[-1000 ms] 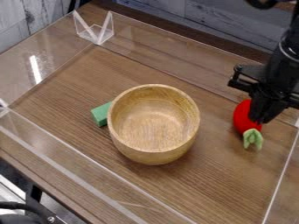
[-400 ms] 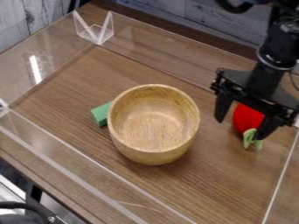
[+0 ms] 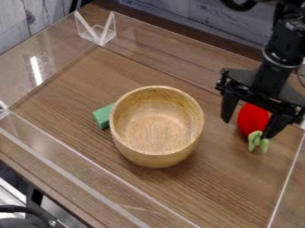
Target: Move the red object to the right side of the table
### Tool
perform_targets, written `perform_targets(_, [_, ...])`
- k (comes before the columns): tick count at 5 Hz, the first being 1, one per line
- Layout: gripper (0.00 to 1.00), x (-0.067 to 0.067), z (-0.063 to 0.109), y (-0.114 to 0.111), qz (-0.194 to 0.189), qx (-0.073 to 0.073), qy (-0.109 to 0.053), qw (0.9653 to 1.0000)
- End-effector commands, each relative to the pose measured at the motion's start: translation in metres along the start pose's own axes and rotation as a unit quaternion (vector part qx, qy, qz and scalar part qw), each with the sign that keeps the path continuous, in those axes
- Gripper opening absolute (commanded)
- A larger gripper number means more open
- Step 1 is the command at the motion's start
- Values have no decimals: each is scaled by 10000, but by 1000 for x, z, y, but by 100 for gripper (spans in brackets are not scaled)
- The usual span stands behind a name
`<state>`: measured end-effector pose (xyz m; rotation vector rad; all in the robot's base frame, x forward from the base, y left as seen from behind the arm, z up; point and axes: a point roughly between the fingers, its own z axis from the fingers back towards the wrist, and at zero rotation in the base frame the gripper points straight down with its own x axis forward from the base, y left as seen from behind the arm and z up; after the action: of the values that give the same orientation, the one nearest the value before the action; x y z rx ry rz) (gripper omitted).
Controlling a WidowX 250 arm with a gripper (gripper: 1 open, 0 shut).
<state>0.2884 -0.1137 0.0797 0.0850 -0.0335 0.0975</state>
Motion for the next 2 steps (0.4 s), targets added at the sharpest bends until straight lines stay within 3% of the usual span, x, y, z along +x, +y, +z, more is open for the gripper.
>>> perform_targets(1, [100, 9, 23, -6, -274, -196, -254, 9991])
perform_targets(2, [100, 9, 24, -10, -593, -226, -220, 9977])
